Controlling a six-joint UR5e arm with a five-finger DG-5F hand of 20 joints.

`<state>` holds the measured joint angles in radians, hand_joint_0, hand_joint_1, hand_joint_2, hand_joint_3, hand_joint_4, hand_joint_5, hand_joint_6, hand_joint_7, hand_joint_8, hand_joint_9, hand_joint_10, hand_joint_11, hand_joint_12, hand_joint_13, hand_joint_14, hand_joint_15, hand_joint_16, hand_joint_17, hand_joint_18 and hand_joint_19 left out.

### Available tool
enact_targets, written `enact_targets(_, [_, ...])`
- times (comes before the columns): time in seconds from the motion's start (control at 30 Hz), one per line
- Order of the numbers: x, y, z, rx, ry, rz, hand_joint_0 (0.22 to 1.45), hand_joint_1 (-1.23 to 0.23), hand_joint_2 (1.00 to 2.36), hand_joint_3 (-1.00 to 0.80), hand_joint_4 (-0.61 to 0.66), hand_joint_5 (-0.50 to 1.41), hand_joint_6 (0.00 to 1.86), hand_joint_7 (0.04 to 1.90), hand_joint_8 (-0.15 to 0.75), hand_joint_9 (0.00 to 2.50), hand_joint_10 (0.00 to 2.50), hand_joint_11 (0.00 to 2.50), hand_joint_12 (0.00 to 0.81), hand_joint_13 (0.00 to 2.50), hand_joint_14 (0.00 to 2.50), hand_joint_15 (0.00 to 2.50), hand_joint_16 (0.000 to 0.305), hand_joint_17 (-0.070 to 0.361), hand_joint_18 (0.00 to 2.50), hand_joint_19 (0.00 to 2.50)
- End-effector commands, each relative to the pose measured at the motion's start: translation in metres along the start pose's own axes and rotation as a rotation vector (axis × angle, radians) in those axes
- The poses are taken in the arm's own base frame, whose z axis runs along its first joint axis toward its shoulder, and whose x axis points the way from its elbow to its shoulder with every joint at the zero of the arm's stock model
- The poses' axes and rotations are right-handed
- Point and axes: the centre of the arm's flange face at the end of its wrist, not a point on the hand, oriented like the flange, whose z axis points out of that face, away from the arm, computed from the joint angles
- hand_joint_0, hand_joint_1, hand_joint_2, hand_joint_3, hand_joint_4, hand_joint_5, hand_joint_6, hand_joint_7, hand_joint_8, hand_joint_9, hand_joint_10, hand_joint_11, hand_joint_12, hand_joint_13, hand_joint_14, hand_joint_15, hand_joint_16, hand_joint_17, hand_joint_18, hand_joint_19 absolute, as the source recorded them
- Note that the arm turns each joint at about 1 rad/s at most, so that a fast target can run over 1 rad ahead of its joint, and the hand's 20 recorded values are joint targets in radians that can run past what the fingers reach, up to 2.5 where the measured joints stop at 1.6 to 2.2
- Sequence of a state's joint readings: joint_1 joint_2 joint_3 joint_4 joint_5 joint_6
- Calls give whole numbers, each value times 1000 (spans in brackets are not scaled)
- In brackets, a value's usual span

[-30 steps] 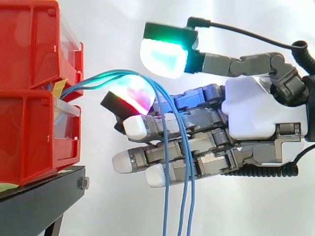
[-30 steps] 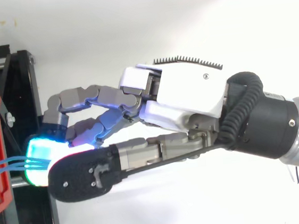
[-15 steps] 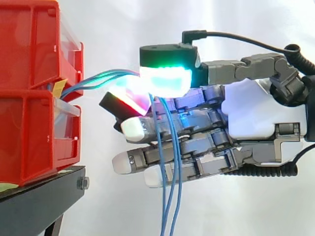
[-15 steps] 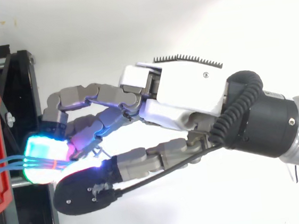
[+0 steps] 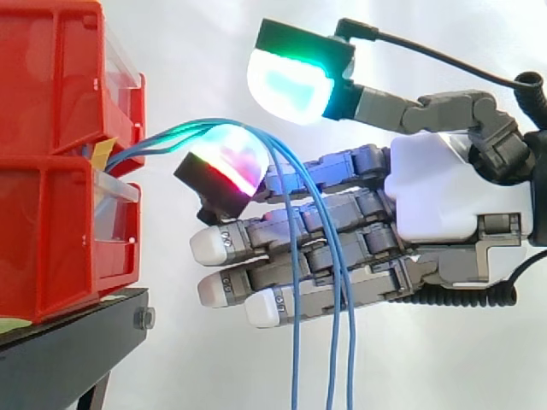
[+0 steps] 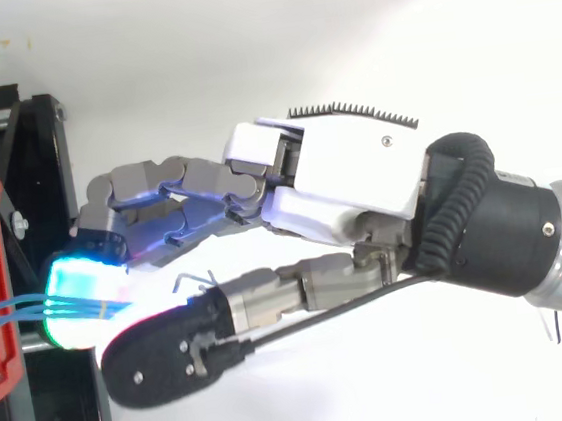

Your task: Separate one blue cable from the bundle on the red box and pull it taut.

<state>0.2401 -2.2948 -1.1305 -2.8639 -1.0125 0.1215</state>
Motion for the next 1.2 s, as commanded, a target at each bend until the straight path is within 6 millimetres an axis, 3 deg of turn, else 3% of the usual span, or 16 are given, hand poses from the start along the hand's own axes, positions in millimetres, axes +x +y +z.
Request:
enact_targets(0.0, [1, 0, 0, 0, 1, 0, 553, -465, 1000, -500, 220, -97, 502, 1271, 319, 631, 7, 284, 364, 384, 4, 148, 51, 114, 424, 391])
enact_targets(0.1, [1, 0, 0, 0, 1, 0, 606, -418, 1001, -488, 203, -88, 502, 1322, 314, 664, 8, 297, 355, 384, 4, 140, 49, 110, 418, 391])
enact_targets(0.43, [1, 0, 0, 0, 1, 0, 705, -692, 1019, -183, 202, -88, 501, 1314, 309, 671, 8, 313, 356, 395, 4, 138, 48, 109, 433, 387])
enact_targets(0.67, [1, 0, 0, 0, 1, 0, 721, -801, 1016, -14, 196, -96, 502, 1312, 298, 638, 8, 314, 354, 374, 6, 141, 49, 109, 418, 391])
enact_targets(1.17, [-1, 0, 0, 0, -1, 0, 720, -873, 1010, 9, 168, -127, 501, 1292, 279, 525, 8, 304, 355, 290, 4, 123, 51, 115, 349, 355])
